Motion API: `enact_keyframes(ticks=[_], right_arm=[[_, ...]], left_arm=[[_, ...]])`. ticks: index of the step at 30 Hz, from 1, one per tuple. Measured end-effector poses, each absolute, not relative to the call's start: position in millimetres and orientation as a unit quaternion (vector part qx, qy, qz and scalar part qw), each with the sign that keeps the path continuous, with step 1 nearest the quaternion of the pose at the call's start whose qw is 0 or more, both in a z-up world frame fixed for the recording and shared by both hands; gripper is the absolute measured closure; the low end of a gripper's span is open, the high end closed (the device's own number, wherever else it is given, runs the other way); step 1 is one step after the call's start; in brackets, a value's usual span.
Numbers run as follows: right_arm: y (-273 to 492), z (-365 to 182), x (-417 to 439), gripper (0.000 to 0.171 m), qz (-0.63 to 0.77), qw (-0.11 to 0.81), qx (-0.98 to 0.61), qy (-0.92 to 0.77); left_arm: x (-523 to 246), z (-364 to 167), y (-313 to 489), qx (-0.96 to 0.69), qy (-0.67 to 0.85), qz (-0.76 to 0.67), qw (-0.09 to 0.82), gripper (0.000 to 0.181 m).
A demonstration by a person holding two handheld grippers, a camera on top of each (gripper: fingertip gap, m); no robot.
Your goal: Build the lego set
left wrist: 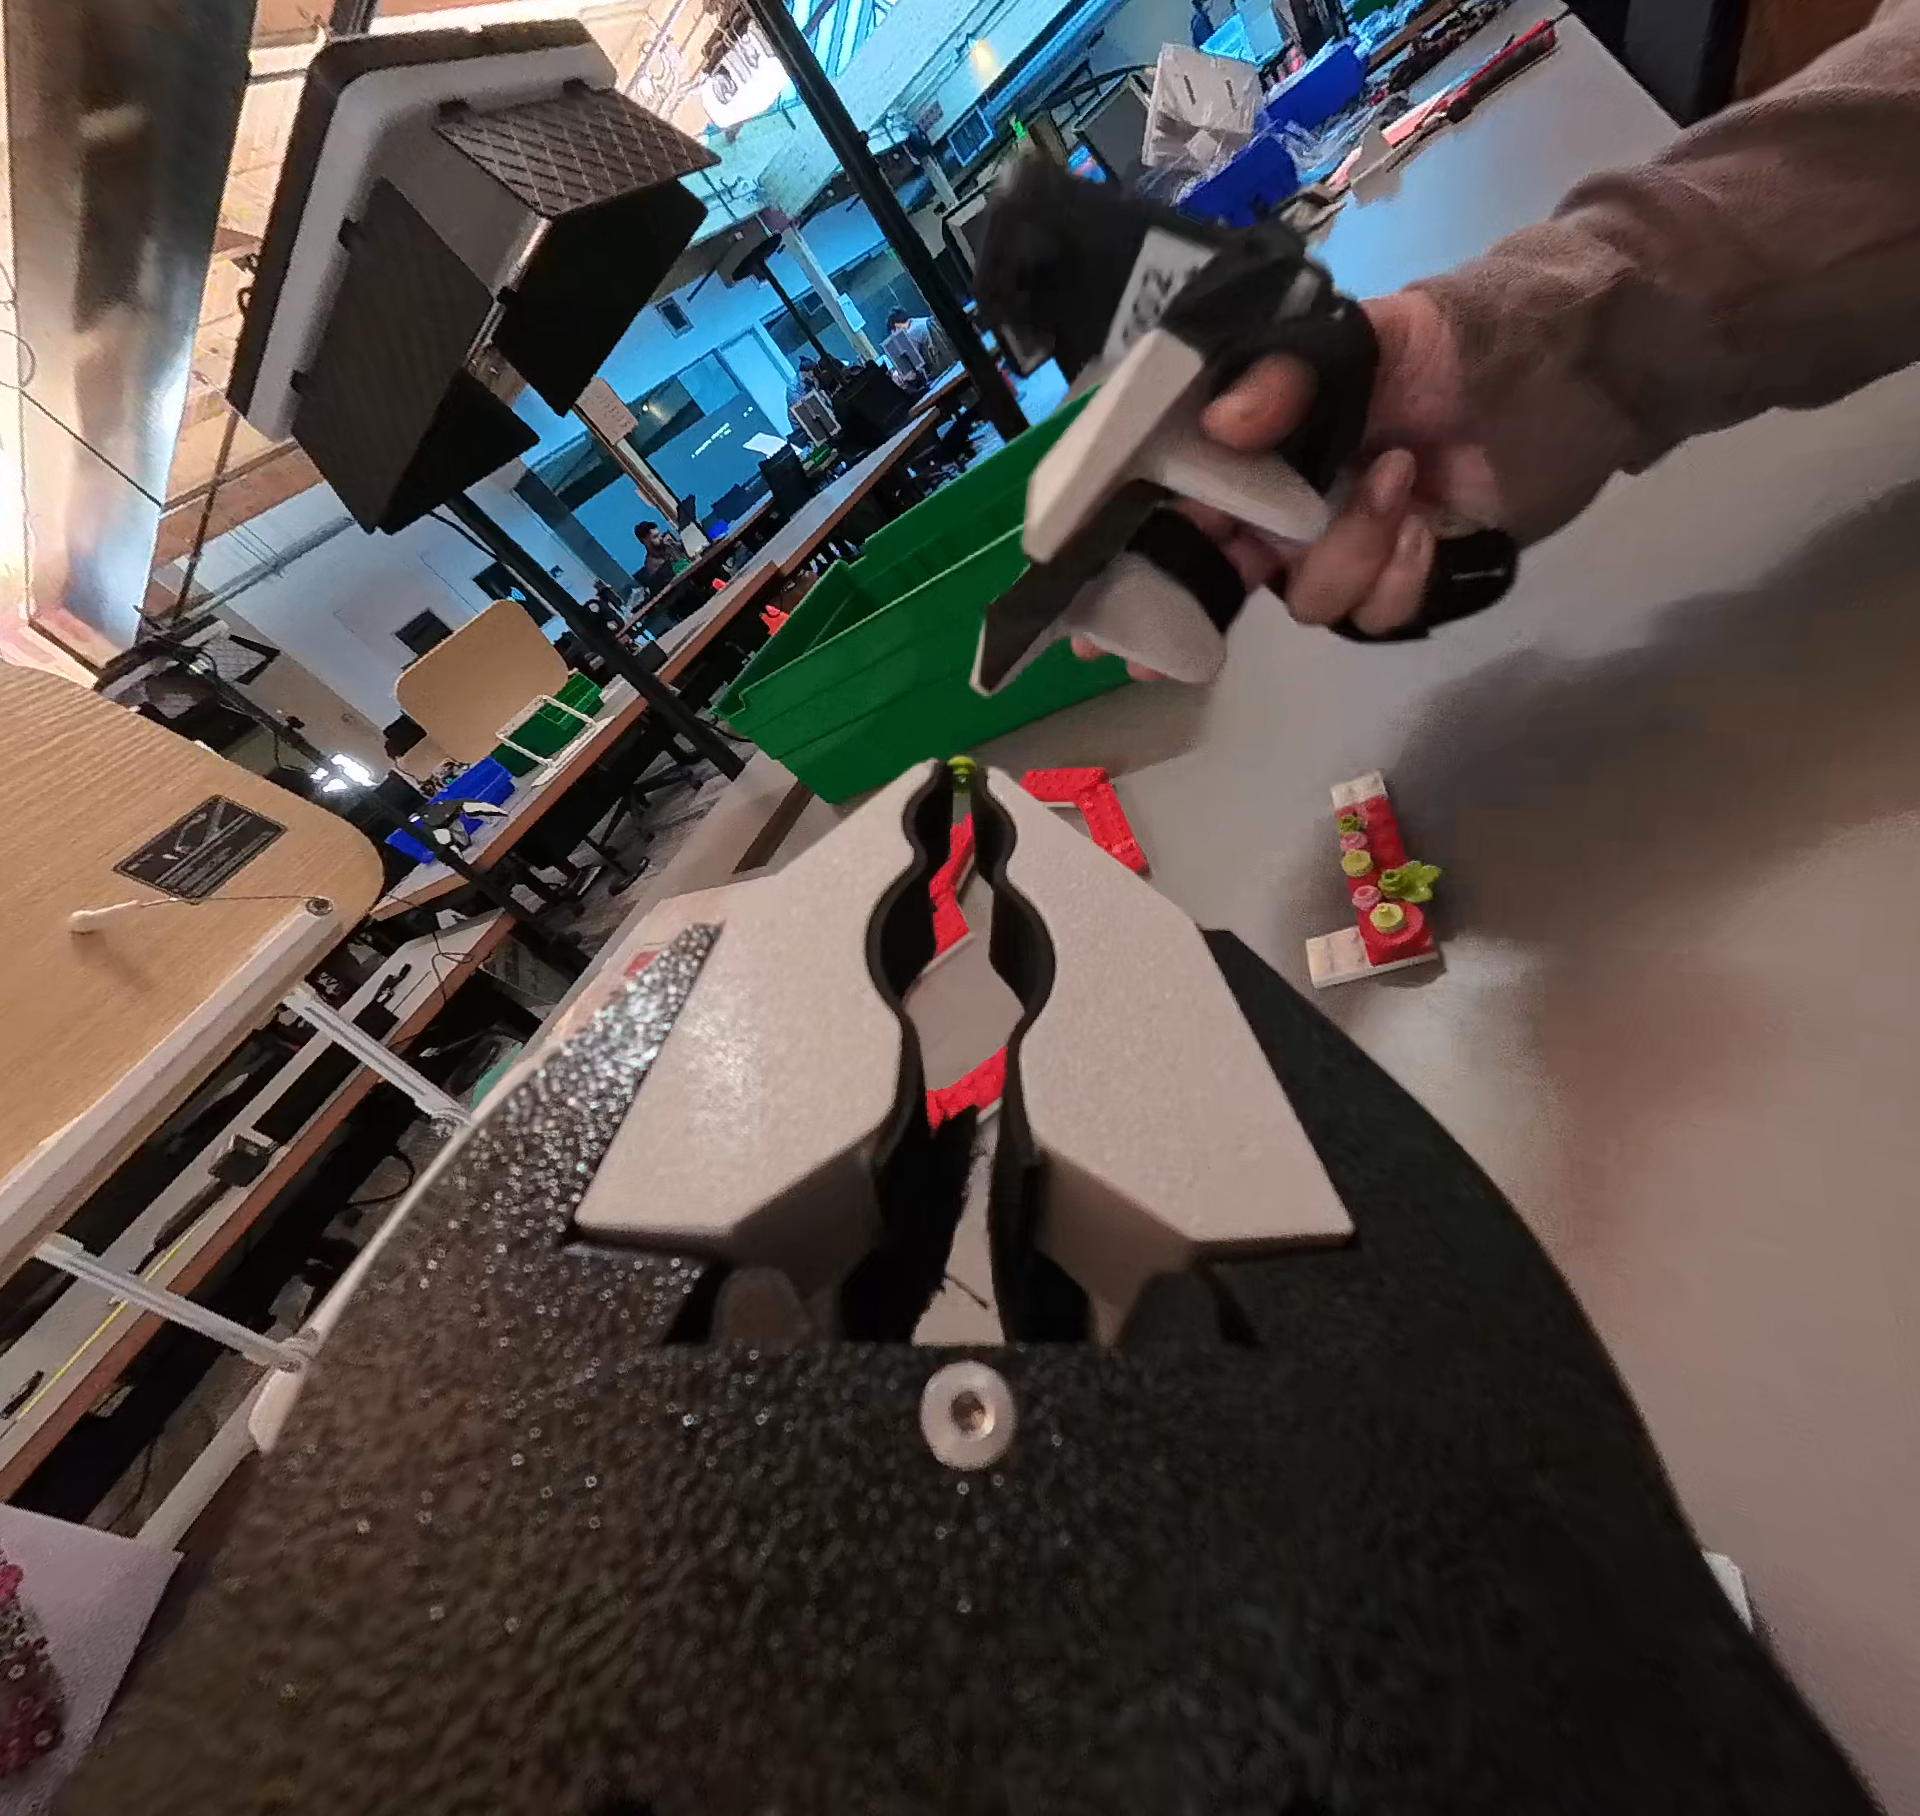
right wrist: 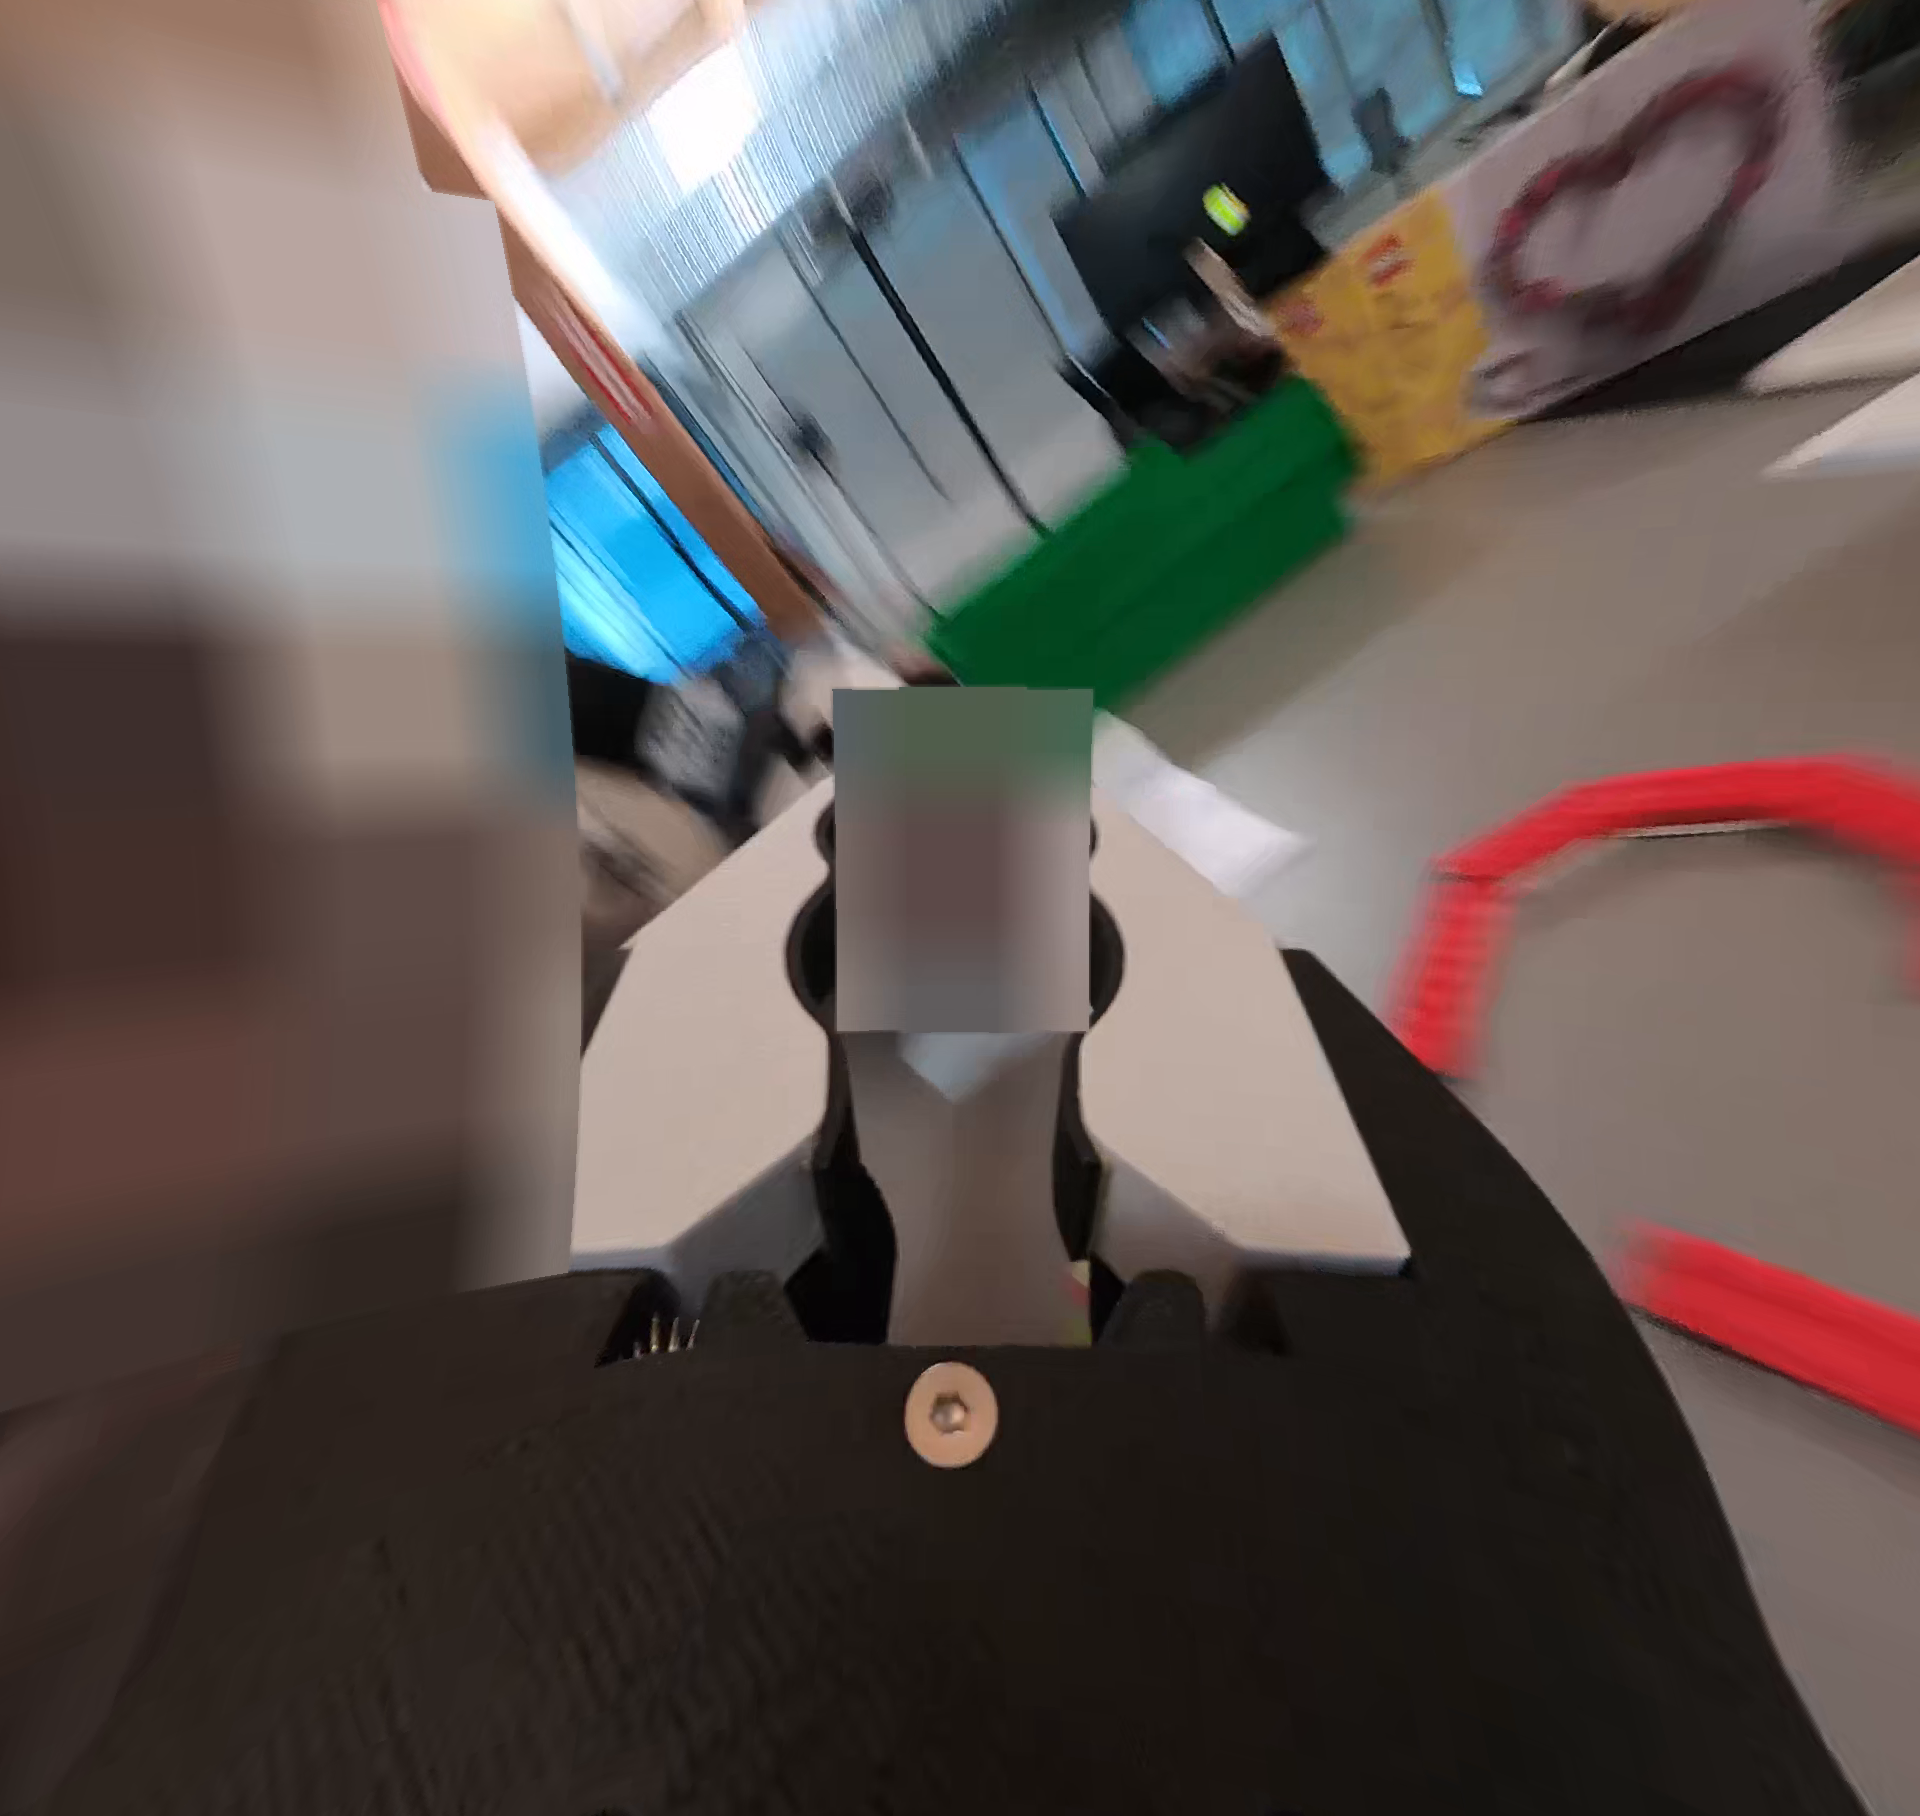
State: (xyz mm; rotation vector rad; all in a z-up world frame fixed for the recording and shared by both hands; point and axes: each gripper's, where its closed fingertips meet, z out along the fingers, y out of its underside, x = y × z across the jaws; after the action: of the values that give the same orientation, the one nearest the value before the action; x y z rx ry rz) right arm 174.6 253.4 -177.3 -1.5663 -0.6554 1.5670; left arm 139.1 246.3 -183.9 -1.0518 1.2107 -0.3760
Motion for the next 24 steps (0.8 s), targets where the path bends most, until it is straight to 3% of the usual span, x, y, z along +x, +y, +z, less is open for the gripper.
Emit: enact_keyframes(ticks=[4,10,18,24], right_arm=[[237.9,-219.9,197.6,0.124,0.426,0.44,-0.637,-0.468],[213.2,-286.2,208.5,0.119,0.285,0.321,-0.634,-0.643],[211.0,-311.9,209.0,0.129,0.267,0.271,-0.614,-0.692],[205.3,-313.1,208.5,0.152,0.284,0.257,-0.611,-0.693]], left_arm=[[141.5,-188.1,245.8,-0.479,0.55,-0.182,0.66,0.18],[146.8,-207.3,240.6,-0.507,0.602,-0.199,0.584,0.18],[165.3,-248.2,219.1,-0.562,0.681,-0.24,0.403,0.18],[182.7,-272.9,209.0,-0.585,0.733,-0.256,0.235,0.18]])
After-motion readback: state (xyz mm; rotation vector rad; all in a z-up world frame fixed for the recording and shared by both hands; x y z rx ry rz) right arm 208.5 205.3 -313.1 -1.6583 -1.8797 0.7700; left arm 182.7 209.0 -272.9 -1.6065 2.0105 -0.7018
